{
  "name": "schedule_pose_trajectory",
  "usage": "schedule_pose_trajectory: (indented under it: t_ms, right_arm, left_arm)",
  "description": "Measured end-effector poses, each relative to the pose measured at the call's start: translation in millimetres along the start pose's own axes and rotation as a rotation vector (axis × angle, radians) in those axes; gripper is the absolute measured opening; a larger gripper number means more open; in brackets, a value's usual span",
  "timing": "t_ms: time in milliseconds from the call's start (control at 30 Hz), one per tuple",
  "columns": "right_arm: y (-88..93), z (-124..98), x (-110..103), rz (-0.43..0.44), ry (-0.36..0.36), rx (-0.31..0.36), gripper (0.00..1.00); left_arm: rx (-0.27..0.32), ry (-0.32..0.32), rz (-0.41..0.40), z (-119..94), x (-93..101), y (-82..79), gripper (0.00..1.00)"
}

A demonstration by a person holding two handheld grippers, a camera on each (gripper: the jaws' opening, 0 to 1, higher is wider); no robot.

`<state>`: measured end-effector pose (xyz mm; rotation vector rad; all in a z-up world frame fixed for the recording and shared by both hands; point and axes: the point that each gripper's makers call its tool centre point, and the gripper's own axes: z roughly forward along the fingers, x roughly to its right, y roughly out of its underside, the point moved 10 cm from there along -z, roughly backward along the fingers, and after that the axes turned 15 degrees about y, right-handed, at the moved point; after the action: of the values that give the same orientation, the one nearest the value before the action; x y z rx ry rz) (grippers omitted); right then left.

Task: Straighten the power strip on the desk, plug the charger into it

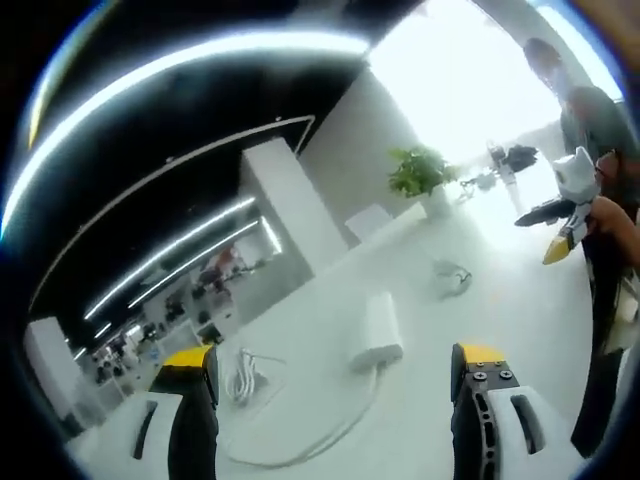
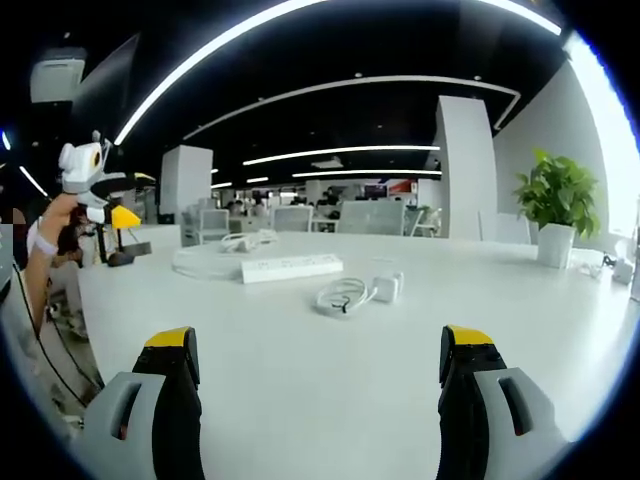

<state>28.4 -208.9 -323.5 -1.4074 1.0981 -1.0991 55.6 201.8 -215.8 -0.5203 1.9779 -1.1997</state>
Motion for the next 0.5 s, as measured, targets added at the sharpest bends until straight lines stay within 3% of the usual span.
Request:
schedule_pose_trajectory:
  t_ms: [500]
  right_arm:
    - [-0.8, 2, -5, -0.003, -0.011, -0.003, 1.00]
  left_arm:
    - [-0.032, 0.017, 0.097, 22, -15.4, -30.4, 0.99]
